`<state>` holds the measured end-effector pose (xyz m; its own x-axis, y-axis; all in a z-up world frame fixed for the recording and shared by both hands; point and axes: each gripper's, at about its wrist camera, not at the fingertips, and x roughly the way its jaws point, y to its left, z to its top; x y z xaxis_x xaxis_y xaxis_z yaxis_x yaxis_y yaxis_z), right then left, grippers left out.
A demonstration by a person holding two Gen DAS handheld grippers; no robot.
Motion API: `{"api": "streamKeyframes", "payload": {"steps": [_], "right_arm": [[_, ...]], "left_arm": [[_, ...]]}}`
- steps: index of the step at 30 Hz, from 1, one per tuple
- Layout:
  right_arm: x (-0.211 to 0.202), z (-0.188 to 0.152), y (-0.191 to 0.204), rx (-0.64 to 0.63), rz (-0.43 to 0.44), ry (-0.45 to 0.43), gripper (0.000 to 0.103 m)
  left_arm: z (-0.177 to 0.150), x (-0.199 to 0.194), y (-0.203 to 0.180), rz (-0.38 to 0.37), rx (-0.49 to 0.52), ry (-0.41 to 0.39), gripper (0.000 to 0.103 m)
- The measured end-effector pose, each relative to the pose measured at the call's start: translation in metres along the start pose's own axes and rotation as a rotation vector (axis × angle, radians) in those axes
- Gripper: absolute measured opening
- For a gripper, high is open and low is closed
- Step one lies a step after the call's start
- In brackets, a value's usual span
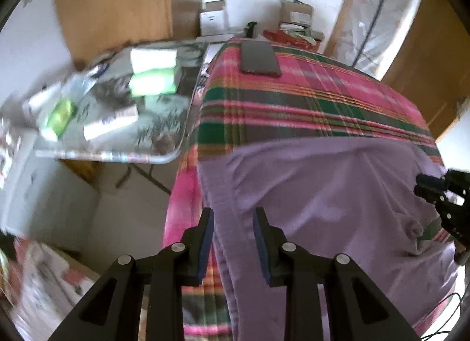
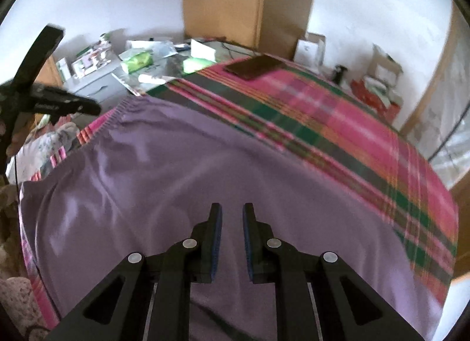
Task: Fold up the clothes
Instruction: 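Open the right gripper and regrasp the waistband with the left gripper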
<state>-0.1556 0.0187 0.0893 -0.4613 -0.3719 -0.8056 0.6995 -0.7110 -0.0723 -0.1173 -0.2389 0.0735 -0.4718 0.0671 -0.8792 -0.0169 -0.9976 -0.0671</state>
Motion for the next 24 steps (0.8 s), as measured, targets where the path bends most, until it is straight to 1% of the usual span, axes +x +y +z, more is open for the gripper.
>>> {"api": "streamKeyframes", "payload": {"steps": [3, 6, 10, 12, 13, 16, 17, 19, 20, 22, 24], "right_arm": [[0.020, 0.020, 0.003, -0.021, 0.007, 0.004, 0.015], [0.040, 0.034, 0.000, 0.001, 0.015, 0.011, 0.015], [0.066, 0.048, -0.006, -0.019, 0.033, 0.043, 0.015], [0.080, 0.052, -0.007, -0.042, 0.020, 0.060, 0.015], [0.085, 0.052, -0.008, -0.052, 0.014, 0.064, 0.015], [0.101, 0.055, -0.014, -0.051, -0.014, 0.083, 0.015], [0.105, 0.056, -0.018, -0.035, -0.008, 0.083, 0.015], [0.108, 0.058, -0.024, -0.010, 0.003, 0.073, 0.015], [0.109, 0.059, -0.026, -0.005, 0.002, 0.068, 0.015], [0.110, 0.061, -0.026, -0.013, -0.005, 0.055, 0.015], [0.111, 0.062, -0.026, -0.024, -0.009, 0.038, 0.016]], "left_arm": [[0.018, 0.011, -0.006, 0.011, 0.036, 0.013, 0.029], [0.030, 0.030, -0.015, 0.032, 0.086, 0.037, 0.029], [0.035, 0.053, -0.029, 0.087, 0.174, 0.028, 0.029], [0.036, 0.068, -0.034, 0.094, 0.205, 0.047, 0.029], [0.038, 0.076, -0.035, 0.097, 0.210, 0.065, 0.029], [0.044, 0.079, -0.035, 0.085, 0.208, 0.039, 0.029], [0.046, 0.081, -0.033, 0.083, 0.202, 0.038, 0.029], [0.051, 0.086, -0.028, 0.103, 0.182, 0.029, 0.029], [0.054, 0.089, -0.025, 0.119, 0.168, 0.025, 0.031], [0.057, 0.090, -0.022, 0.111, 0.145, 0.019, 0.031], [0.057, 0.089, -0.024, 0.112, 0.150, 0.009, 0.031]]}}
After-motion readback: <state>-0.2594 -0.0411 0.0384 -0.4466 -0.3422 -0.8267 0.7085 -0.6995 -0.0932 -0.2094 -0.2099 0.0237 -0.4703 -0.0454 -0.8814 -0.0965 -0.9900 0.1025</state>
